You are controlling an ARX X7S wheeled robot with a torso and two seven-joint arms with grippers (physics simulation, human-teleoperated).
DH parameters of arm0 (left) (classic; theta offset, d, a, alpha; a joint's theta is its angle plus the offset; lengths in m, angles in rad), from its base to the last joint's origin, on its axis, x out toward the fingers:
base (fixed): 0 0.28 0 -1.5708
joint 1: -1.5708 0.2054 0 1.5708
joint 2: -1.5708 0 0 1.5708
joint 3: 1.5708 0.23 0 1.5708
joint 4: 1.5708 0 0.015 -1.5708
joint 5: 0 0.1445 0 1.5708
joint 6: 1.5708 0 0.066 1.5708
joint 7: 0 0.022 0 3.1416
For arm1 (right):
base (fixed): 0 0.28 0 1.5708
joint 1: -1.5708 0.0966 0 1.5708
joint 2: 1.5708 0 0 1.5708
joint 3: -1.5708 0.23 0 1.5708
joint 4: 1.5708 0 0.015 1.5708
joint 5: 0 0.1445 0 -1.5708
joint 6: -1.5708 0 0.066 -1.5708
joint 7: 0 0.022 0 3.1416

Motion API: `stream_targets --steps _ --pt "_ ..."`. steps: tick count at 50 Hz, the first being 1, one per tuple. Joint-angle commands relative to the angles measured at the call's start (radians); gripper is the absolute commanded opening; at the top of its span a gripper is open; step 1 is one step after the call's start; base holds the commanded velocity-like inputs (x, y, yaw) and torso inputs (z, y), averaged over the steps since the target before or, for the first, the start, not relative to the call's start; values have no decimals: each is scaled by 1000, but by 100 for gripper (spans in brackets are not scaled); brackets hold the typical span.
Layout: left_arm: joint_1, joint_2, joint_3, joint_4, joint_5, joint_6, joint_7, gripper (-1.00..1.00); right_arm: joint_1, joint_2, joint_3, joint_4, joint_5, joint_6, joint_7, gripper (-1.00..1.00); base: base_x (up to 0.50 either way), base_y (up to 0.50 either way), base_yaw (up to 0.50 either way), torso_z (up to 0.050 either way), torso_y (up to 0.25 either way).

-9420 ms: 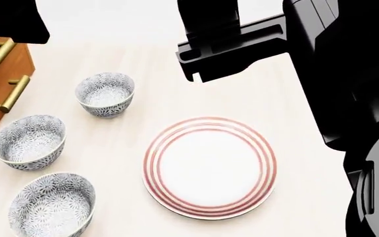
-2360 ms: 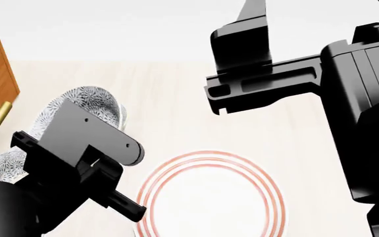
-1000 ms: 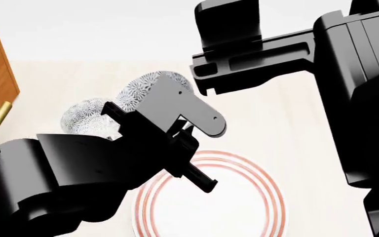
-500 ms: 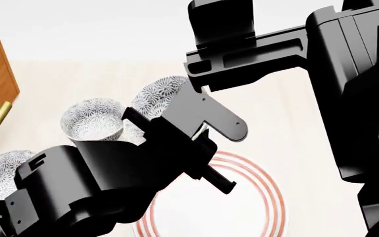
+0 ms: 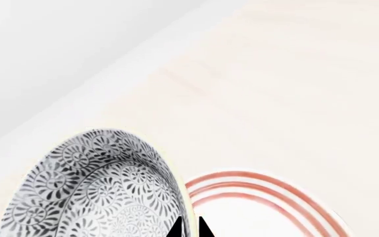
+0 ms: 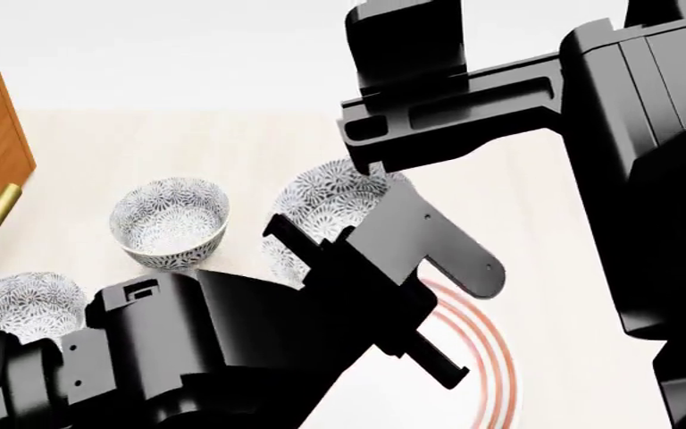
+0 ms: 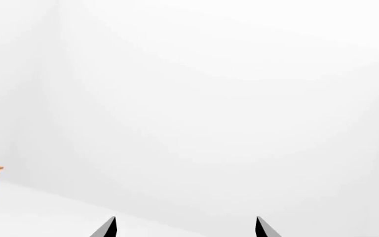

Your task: Put the bowl at the front on the plate.

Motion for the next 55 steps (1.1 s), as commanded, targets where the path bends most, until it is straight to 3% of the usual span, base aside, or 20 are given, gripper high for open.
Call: stream_targets --steps 1,29,55 --pt "-44 3 127 -3 -80 53 -42 -100 -6 18 6 -18 20 -12 16 100 0 0 0 0 0" --pt "-30 3 125 27 -40 -37 18 -100 -53 64 31 -68 43 -49 41 100 0 0 0 0 0" --pt "-88 3 125 61 -120 -129 94 -100 -82 106 54 -100 64 -77 54 100 0 0 0 0 0"
